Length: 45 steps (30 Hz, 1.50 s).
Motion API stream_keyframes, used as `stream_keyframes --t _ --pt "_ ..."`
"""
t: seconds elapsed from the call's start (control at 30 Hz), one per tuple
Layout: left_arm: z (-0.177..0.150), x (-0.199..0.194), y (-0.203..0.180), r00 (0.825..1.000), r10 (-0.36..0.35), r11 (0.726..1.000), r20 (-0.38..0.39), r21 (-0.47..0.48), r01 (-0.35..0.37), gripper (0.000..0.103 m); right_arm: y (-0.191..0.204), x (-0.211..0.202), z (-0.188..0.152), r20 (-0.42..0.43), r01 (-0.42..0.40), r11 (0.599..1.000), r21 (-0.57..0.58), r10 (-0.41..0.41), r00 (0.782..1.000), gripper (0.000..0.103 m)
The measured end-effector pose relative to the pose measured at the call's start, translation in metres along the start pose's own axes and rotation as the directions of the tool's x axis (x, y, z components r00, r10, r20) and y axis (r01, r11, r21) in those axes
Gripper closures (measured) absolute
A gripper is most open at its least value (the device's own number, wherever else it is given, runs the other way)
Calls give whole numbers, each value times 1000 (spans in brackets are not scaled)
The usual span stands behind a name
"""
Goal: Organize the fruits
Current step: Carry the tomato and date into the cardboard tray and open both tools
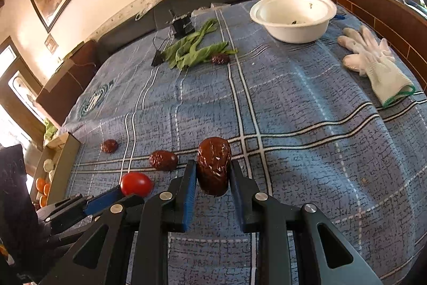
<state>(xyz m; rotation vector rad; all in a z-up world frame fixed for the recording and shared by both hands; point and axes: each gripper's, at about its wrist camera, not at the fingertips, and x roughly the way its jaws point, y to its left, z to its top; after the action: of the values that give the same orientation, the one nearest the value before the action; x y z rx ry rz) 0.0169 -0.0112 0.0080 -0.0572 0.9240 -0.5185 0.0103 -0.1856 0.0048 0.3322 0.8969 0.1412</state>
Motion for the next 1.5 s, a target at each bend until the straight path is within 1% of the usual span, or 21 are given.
stream_keyframes --t 0.03,0.07,0.13,0.2,0.3,0.43,0.53,0.6,0.67,0.73,0.83,0.93,1.0,1.03,1.1,1.17,1.27,1.3,1.37,1.43,1.5 --pt "0 0 0 1000 0 1000 -1 0 0 74 0 2 -1 -14 -5 1000 5 5 1000 76" --pt "0 0 -1 1000 -1 1000 -1 -1 1 62 -1 4 -1 -20 -8 1000 11 8 1000 76" --pt "1 1 -1 1000 18 1000 0 0 -18 46 0 4 -1 -13 3 1000 6 -3 1000 76" --pt "2 1 -1 1000 22 1000 -3 1 -22 46 1 5 0 -14 10 1000 7 -9 1000 76" --pt "5 0 0 1000 21 1000 7 -5 -21 45 5 5 0 -11 13 1000 -5 -13 1000 71" --pt "13 2 -1 999 18 1000 33 3 -19 48 9 7 0 -5 34 999 -24 -34 999 70" --pt "12 8 -2 1000 -18 1000 -2 9 18 74 7 6 0 -6 30 999 -22 -30 1000 71" --pt "10 10 -6 1000 -18 999 -9 26 19 74 6 6 0 -6 26 1000 -15 -26 1000 72" --pt "8 7 -8 1000 -16 999 4 41 16 75 3 3 0 1 9 1000 4 -9 1000 72" --pt "7 5 -6 1000 -4 999 13 37 4 75 -2 -3 2 28 10 1000 20 -11 1000 72" --pt "7 1 2 1000 -7 1000 18 -9 7 75 -9 -9 4 55 4 999 46 -7 998 72" --pt "5 -17 8 997 12 999 72 -33 -10 74 -12 -11 5 67 -4 998 60 0 998 72" --pt "4 -30 18 996 24 996 91 -86 -16 74 -10 -15 6 96 18 998 52 -23 995 72" --pt "2 -41 26 995 15 992 101 -129 -2 74 -8 -19 6 110 26 998 53 -32 993 72" --pt "-5 -68 40 990 -1 981 139 -192 28 74 -2 -31 7 128 0 998 66 -8 992 72" --pt "-16 -98 54 986 30 975 163 -224 7 74 18 -48 5 149 -38 998 43 32 988 72" --pt "-36 -148 78 973 115 964 201 -260 -60 74 58 -67 -3 150 -92 995 -24 94 984 72" --pt "-45 -166 87 963 163 957 215 -271 -101 74 77 -74 -8 148 -116 991 -64 125 981 72" --pt "-65 -196 107 937 267 935 227 -296 -195 74 116 -83 -20 137 -152 977 -152 173 975 72" --pt "-86 -217 129 912 353 902 207 -335 -273 74 161 -86 -37 99 -203 947 -248 234 967 71" --pt "-110 -232 155 896 408 865 175 -386 -319 74 196 -80 -52 43 -254 916 -310 281 959 71"
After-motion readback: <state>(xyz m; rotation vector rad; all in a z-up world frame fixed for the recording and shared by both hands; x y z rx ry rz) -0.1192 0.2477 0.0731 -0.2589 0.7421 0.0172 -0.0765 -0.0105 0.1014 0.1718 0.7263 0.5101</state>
